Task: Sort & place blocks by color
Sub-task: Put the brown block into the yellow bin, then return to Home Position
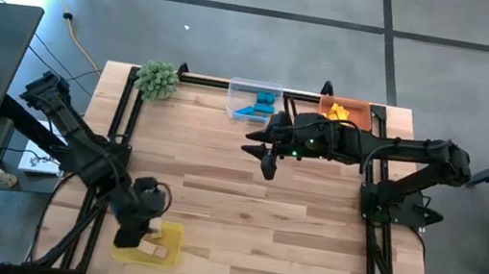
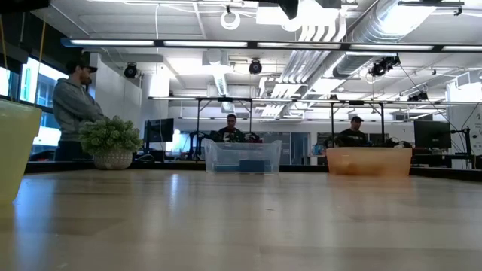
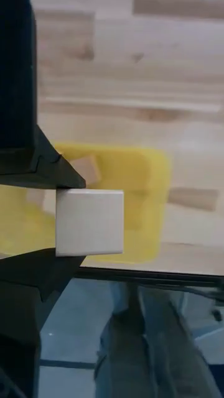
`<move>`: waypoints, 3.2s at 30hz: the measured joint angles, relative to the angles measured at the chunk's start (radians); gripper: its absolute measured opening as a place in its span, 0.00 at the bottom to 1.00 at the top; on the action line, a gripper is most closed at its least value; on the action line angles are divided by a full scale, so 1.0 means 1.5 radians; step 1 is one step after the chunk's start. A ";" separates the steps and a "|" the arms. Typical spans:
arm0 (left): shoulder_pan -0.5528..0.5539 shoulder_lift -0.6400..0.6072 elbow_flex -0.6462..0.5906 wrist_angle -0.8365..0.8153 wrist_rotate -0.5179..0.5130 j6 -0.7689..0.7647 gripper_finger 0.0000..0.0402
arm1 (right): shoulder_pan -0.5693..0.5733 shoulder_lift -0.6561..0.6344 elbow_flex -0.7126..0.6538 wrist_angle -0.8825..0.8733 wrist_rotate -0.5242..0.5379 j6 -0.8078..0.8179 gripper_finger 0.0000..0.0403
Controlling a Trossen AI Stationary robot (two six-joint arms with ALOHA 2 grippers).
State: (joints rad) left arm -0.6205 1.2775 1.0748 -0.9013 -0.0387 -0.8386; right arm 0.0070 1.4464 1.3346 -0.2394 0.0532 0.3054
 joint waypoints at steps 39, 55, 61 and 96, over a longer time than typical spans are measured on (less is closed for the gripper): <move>0.056 0.213 0.000 0.060 0.142 -0.068 0.47 | -0.036 0.000 0.000 -0.086 -0.078 -0.070 0.42; 0.138 0.040 0.000 0.184 -0.063 0.059 0.48 | -0.072 0.000 0.000 -0.087 -0.125 -0.104 0.42; 0.177 -0.077 0.000 0.207 -0.152 0.185 0.48 | -0.072 0.000 0.000 -0.076 -0.112 -0.079 0.42; 0.200 -0.767 -0.486 0.386 -0.326 0.377 0.48 | 0.002 0.000 0.000 0.069 -0.019 0.138 0.42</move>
State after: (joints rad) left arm -0.3199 0.1273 0.3465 -0.3220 -0.5280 -0.2727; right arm 0.0106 1.4464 1.3342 -0.1364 0.0239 0.5125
